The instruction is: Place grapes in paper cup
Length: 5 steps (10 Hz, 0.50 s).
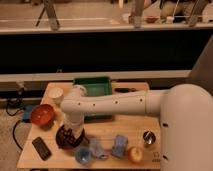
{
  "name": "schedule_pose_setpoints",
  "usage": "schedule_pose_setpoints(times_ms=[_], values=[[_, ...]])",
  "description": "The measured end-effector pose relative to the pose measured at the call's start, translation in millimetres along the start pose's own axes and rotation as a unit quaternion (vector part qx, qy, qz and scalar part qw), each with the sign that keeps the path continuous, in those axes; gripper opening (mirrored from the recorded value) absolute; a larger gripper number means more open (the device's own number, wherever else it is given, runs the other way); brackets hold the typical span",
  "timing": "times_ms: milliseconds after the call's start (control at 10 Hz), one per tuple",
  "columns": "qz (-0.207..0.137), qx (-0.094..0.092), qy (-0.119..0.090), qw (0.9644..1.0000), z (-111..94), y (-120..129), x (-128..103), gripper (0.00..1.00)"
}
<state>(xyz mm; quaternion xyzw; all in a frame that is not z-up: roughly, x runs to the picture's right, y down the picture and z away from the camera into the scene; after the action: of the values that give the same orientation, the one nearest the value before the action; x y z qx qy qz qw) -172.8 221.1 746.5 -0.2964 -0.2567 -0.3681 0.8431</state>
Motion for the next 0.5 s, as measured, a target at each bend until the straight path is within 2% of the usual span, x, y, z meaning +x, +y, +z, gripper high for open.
schedule_pose_setpoints(times_ms=[200,400,500], values=[[-0.004,-0.004,-0.002,1.0000,6,0,-1,0.56],[-0.008,-0.008,-0.004,0.9999,11,-1,-2,0.66],[-0.010,-0.010,-0.004,0.9999,13,-1,-2,0.66]])
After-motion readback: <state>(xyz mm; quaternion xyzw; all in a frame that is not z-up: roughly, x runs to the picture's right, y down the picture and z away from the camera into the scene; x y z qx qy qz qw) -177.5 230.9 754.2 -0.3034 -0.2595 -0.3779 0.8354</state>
